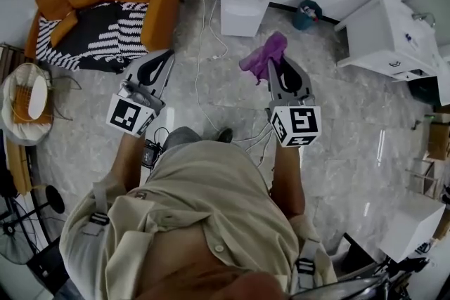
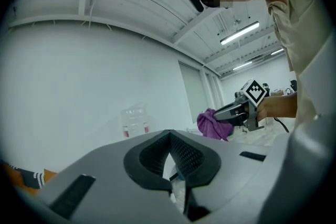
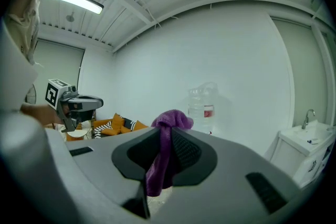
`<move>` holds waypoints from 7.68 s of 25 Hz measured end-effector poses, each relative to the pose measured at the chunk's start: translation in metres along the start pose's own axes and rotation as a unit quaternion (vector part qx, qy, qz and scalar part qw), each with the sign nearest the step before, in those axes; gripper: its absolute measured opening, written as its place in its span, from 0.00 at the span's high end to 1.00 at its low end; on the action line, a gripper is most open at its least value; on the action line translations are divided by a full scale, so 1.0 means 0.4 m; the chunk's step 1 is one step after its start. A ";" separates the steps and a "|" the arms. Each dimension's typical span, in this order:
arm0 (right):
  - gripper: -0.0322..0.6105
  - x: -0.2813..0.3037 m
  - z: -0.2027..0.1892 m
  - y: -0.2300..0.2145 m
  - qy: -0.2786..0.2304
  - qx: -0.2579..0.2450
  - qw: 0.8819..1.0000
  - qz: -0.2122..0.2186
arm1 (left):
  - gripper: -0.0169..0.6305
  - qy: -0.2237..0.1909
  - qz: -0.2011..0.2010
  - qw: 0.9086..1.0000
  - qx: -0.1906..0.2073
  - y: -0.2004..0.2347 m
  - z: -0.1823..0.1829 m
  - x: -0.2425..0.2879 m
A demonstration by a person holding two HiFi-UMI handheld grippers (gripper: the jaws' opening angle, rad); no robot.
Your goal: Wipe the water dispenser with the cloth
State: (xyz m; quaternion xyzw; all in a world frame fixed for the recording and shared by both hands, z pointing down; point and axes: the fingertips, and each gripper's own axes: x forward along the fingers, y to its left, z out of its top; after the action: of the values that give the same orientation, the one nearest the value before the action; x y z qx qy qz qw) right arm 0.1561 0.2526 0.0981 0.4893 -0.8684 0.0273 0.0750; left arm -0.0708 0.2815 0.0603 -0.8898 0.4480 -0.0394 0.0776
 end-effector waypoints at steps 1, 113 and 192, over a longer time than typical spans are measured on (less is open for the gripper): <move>0.84 0.001 0.000 -0.017 -0.002 0.002 1.000 -0.002 | 0.95 0.002 0.001 1.000 0.002 -0.004 0.003 0.014; 0.83 1.486 -0.790 -0.544 0.038 -0.147 0.985 -0.080 | 0.95 0.078 0.210 0.973 -0.060 0.718 -1.014 0.865; 0.84 1.551 -1.739 -0.660 0.225 -0.031 0.971 -0.074 | 0.95 0.117 0.116 0.984 -0.061 0.576 -1.395 0.973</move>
State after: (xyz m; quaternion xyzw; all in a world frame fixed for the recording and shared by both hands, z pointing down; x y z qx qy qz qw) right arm 0.1374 -0.3253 0.8753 0.5310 -0.7909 0.1041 0.2859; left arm -0.0991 -0.2237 0.5701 -0.8244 0.5554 -0.1065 -0.0259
